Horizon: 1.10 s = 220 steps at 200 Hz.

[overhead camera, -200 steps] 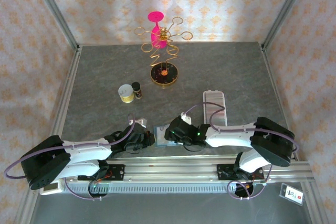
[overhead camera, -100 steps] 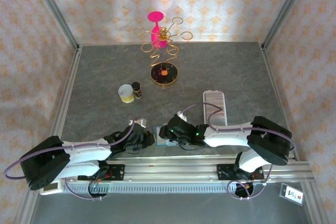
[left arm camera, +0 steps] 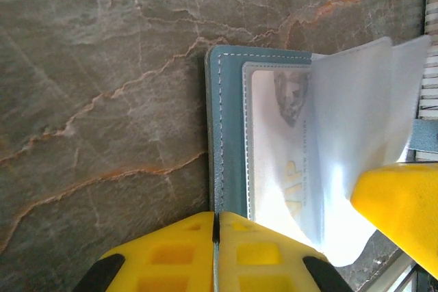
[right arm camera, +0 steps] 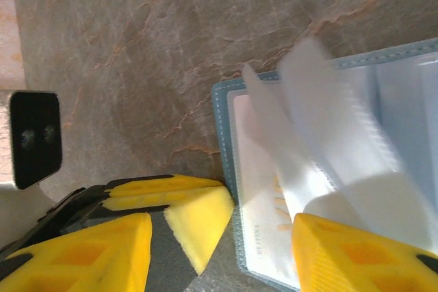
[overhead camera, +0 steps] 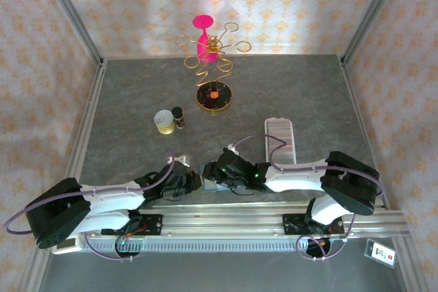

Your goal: Put the credit cards into the card holder

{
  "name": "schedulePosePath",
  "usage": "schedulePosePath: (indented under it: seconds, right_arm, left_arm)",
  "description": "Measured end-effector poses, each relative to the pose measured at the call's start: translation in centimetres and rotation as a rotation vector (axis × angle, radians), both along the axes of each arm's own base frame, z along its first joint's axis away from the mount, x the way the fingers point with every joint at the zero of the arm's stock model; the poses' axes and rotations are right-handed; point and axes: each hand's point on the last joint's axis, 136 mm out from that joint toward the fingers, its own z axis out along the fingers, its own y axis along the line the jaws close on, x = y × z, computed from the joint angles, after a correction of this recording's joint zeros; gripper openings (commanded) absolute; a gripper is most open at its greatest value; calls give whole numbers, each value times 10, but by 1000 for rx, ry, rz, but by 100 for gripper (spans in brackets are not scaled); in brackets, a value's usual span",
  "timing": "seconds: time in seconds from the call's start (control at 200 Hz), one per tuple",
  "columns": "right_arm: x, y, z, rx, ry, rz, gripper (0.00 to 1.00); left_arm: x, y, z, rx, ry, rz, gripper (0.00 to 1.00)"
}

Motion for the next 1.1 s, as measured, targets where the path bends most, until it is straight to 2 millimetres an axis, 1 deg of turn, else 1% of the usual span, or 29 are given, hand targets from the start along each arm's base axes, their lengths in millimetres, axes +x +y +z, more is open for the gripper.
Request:
schedulePosePath:
  seconds: [0.31,0.556,0.676,0.746,0.811,0.846,0.991,1.101]
  right_arm:
    - [1,6,6,36,-8,3,56]
    - [3,13,2,55,-5,4,56]
    - [3,18,0,68,1,12,56]
    - [4,24,2,87,-1,19,56]
    - [5,31,10,117,-11,26,56]
    - [7,34,15,134,-17,28,56]
    - [15,54,46,221,-69,39,57]
    - [21,60,69,263,-116,55,57]
  left_arm:
    - [-5,4,4,-23,-3,11,9]
    - [-4,11,11,-46,-21,51,9]
    - [-1,18,16,-49,-40,93,11]
    - [1,25,19,-39,-52,126,12]
    - [2,33,19,-22,-56,163,12]
    - [2,39,17,-5,-57,185,14]
    - [2,63,14,62,-56,270,21]
    - [5,74,25,75,-84,327,25]
